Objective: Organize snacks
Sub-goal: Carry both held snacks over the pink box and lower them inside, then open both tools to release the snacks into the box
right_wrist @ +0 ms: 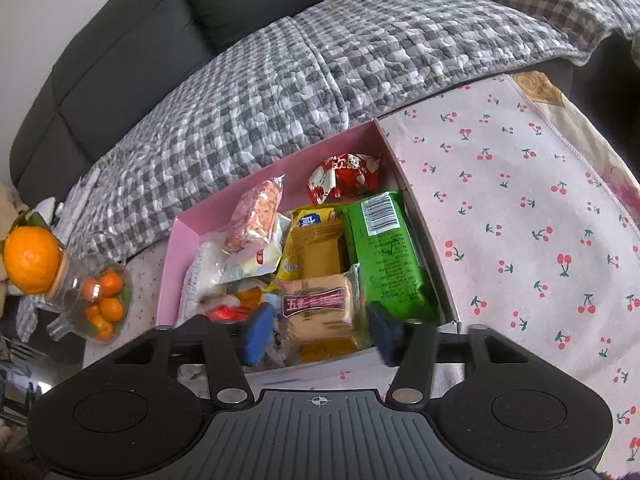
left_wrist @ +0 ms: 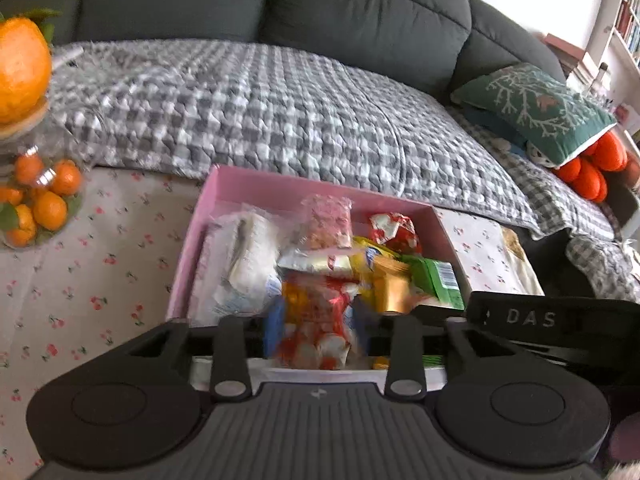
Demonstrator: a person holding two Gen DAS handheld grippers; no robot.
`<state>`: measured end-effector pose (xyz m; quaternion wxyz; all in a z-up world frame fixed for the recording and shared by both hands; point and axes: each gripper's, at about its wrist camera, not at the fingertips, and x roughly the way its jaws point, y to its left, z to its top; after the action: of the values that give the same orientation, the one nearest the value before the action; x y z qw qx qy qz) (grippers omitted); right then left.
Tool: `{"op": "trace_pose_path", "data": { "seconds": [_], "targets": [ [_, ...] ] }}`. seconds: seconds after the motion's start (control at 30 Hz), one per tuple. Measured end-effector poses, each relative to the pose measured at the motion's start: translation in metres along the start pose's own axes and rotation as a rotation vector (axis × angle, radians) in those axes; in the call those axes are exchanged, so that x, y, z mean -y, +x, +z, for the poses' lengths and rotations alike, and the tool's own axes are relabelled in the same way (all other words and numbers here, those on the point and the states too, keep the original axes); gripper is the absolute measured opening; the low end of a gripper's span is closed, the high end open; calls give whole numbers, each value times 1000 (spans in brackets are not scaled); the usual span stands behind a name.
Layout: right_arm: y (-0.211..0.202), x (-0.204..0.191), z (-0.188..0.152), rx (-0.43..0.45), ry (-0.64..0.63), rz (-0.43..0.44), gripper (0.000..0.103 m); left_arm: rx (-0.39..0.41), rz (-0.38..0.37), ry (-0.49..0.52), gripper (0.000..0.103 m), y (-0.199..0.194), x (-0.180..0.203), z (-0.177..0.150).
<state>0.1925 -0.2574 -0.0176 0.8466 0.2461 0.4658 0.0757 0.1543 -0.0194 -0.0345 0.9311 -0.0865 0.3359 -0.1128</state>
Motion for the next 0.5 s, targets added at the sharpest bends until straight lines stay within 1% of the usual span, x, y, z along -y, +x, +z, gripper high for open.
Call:
{"op": "trace_pose_path", "data": {
  "seconds": [0.07, 0.1, 0.13, 0.23, 0.5],
  "targets": [
    [-3, 1, 1, 4, -4, -6, 60, 6, 6, 2, 45, -1, -1, 1],
    [-4, 1, 1, 5, -4, -4, 60, 5, 7, 1, 49, -1, -2, 1],
    [-5, 2, 1, 6, -2, -2, 63, 5, 13, 0, 53, -2, -3, 0],
    [-8, 2, 0, 13, -6, -4, 72, 10, 32, 5, 60, -4, -5, -1],
    [-20, -5, -9, 3, -59, -11, 73, 25, 44, -2, 68, -23, -10, -3]
  ]
}}
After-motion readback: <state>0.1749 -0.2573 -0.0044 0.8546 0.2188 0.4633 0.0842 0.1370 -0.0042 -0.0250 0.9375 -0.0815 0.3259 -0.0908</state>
